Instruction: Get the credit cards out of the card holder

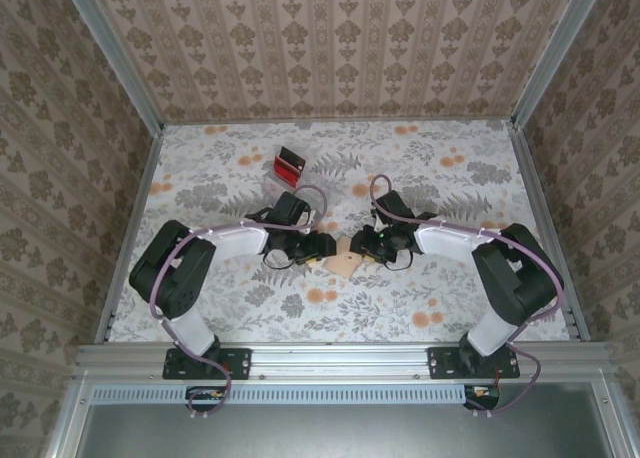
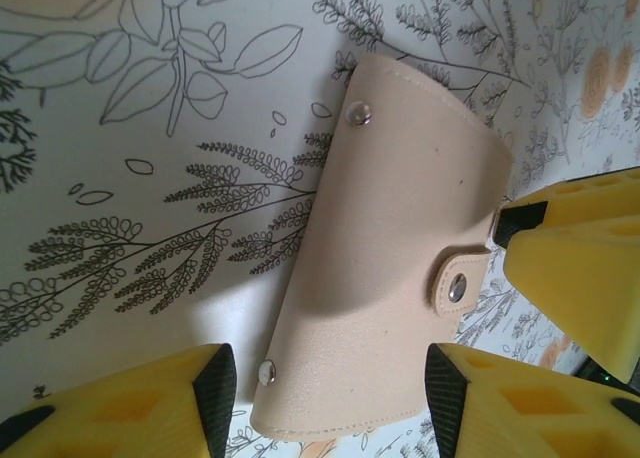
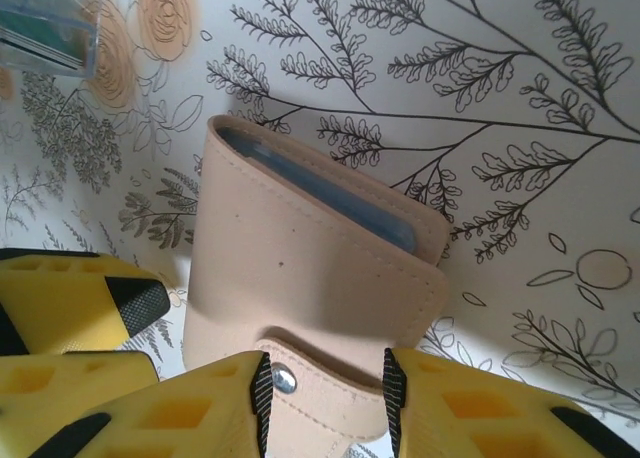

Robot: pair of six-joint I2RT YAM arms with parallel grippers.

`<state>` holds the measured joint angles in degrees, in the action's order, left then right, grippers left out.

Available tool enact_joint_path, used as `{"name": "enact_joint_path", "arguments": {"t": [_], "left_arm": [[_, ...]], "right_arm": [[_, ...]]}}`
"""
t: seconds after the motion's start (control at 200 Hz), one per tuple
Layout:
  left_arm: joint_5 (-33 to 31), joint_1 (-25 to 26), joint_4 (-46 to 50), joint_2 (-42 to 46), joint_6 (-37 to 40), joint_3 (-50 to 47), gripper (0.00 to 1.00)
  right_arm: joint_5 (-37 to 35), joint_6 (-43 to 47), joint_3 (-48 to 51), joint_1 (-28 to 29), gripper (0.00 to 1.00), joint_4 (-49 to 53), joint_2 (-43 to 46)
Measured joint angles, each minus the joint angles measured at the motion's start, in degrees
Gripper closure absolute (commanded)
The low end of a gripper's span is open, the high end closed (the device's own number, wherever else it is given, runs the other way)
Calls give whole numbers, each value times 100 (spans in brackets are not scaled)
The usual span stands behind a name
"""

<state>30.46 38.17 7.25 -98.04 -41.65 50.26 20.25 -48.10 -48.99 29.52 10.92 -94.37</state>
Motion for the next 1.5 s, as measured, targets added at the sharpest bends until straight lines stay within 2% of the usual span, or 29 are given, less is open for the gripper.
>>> {"name": "enact_joint_path", "arguments": {"t": [0.36, 0.505, 0.64, 0.73, 0.84, 0.93, 1.025, 1.25, 1.5], "left_arm": [[487, 79, -63, -352, -15, 256, 48], [678, 72, -273, -352, -127, 240, 61], [750, 26, -409, -348, -216, 129, 76], [859, -13, -476, -334, -240, 87, 90], [949, -22, -586, -225, -232, 79, 97], [949, -22, -651, -208, -254, 79, 98], [944, -22, -660, -205, -251, 79, 99], [933, -22, -647, -181, -249, 79, 100], [918, -22, -647, -179, -247, 79, 100]], "right_arm": [[107, -2, -2, -2, 62, -179, -269], [125, 17, -4, -2, 61, -258, -321], [76, 48, 20, -13, 56, -367, -319], [9, 37, 136, -13, 55, -496, -249], [-116, 13, 199, -13, 50, -496, -92], [-284, -28, 240, 4, 45, -485, 83], [-490, -33, 245, 144, 44, -426, 299], [-745, -205, 201, 494, 58, -212, 382], [-809, -275, -20, 542, 58, 17, 173]]}}
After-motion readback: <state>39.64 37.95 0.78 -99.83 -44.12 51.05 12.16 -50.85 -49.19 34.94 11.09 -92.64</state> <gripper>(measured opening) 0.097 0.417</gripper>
